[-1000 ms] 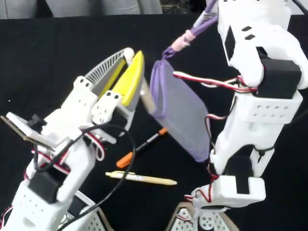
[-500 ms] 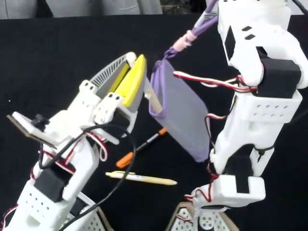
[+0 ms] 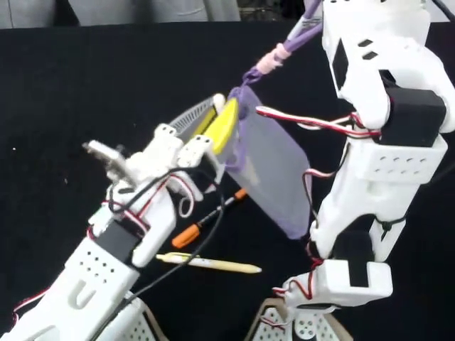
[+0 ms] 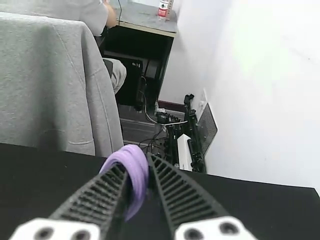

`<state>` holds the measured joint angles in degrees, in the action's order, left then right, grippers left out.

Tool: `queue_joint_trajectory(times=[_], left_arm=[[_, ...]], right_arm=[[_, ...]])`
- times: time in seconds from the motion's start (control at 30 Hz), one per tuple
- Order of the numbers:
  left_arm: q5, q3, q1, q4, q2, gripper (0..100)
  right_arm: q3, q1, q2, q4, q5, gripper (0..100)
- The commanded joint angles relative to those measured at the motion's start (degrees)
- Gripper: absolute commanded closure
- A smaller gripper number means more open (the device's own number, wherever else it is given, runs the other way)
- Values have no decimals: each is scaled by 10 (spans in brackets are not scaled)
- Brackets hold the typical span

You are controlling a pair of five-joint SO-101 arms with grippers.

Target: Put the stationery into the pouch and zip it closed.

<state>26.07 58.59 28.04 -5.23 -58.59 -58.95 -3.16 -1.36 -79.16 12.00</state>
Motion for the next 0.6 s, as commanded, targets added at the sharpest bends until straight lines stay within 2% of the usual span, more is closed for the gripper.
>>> queue_joint_trajectory(times=[0.0,0.2,0.3,0.43,0.57], left_arm=[[40,-65,3,-82,5,791],[0,-183,-20,-155,-1,790],[-4,-276,-87,-218,0,791],[-5,-392,-208,-356,8,787],[-84,-422,-273,-452,27,787]], right_arm=[[-21,-8,24,-3,-4,987],[-21,-8,23,-3,-4,987],[-21,-8,23,-2,-3,987],[-21,-8,26,-4,-1,987],[-21,-8,24,-3,-2,987]])
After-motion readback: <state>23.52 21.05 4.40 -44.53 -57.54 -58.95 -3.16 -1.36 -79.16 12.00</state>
